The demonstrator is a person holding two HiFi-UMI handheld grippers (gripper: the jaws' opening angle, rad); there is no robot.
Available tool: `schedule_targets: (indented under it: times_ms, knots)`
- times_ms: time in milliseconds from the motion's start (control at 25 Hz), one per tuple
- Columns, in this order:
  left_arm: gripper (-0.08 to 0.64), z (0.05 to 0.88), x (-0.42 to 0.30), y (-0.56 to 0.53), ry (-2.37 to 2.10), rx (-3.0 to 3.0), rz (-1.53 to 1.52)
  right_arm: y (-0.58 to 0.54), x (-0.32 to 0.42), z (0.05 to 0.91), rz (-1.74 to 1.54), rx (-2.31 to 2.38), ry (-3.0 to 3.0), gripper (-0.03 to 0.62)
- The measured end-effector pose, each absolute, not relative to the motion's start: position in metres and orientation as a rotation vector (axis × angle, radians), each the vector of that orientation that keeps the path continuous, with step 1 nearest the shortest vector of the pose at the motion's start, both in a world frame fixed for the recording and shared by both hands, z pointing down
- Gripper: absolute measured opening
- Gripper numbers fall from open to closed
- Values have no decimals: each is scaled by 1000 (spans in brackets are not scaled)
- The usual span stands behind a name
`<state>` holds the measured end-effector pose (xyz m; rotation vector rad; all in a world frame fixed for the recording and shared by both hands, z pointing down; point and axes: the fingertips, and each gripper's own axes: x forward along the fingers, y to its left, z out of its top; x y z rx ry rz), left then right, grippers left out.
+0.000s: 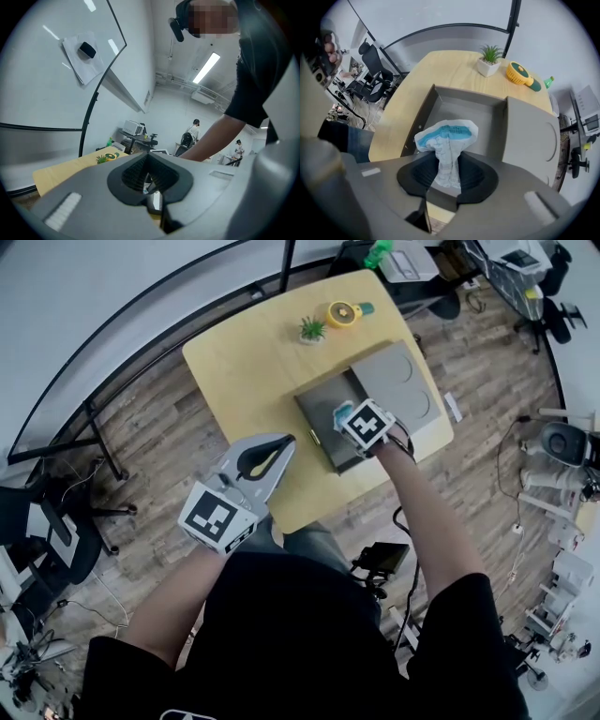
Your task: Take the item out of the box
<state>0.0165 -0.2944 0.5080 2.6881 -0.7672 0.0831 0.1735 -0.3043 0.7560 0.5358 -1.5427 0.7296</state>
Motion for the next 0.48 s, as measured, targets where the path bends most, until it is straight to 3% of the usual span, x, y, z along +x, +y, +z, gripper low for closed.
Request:
schedule_targets:
  times_ms: [480]
  knots:
    - [0,450,54,-314,-699,2808,4,-351,169,570,393,791,-1822,121]
